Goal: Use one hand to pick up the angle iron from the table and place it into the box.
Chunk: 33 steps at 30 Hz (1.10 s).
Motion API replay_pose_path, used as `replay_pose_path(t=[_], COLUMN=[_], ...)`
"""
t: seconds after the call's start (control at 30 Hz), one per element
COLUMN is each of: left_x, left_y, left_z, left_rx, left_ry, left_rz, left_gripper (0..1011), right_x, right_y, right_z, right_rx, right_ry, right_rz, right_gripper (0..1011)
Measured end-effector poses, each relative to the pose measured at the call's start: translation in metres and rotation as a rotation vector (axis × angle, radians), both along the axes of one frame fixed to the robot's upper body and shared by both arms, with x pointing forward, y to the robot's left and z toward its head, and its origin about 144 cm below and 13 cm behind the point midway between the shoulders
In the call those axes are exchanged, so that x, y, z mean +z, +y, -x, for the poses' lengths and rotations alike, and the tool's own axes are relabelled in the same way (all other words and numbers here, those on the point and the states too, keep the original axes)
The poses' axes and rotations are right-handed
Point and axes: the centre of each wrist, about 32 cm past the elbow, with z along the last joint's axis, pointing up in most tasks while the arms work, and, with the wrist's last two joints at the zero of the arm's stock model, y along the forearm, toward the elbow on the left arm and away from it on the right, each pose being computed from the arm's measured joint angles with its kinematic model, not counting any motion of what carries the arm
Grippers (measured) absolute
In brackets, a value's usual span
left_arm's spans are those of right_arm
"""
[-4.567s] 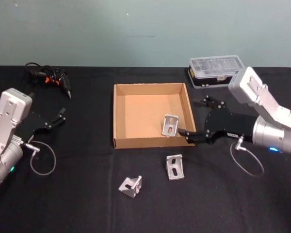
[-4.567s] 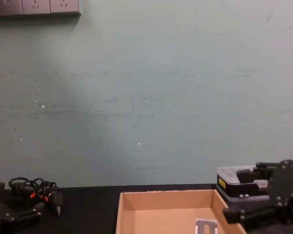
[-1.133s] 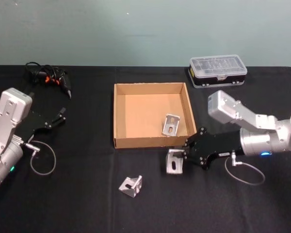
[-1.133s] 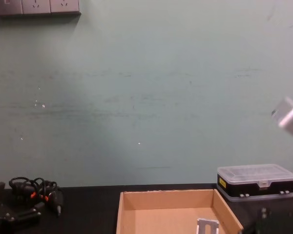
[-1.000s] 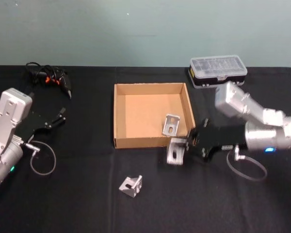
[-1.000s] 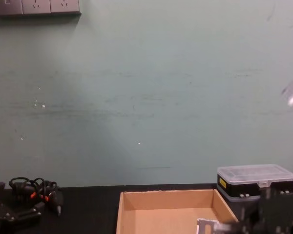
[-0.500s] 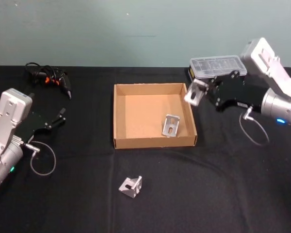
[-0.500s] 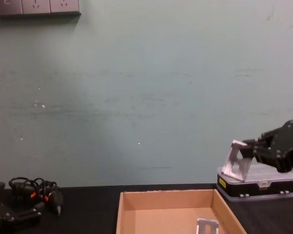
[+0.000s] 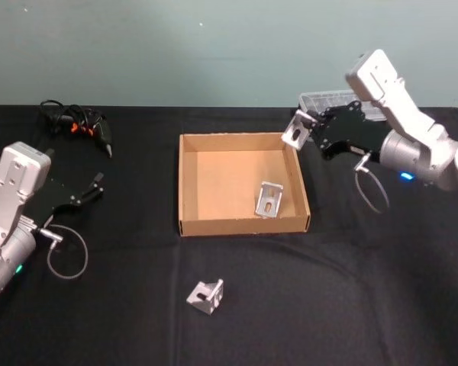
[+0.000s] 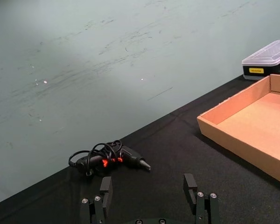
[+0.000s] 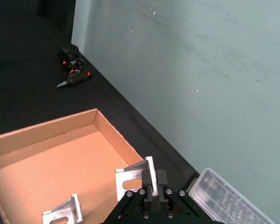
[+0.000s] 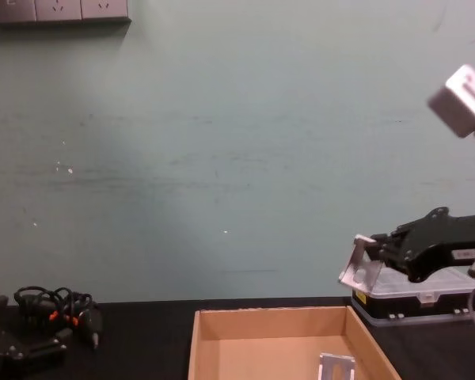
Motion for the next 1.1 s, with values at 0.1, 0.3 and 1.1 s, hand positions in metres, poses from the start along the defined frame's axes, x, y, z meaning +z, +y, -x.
replay_pose_path(t=[0.1, 0.3, 1.1], left_x=[0.000, 0.000, 0.000], left_y=[0.000, 0.000, 0.000], left_z=[0.000, 0.000, 0.000], left_rx=[0.000, 0.000, 0.000], left_ry=[0.000, 0.000, 0.000], left_rz=[0.000, 0.000, 0.000], left_gripper=[1000, 1000, 1000], right_x=[-0.006, -0.016, -0.041], right_y=[0.006, 0.014, 0.026], right_z=[-0.011, -0.023, -0.048], right_rx=[0.011, 0.037, 0.081], right_ry=[0.022, 0.057, 0.134], right_rz=[0.020, 0.061, 0.126], right_gripper=[80, 80, 80])
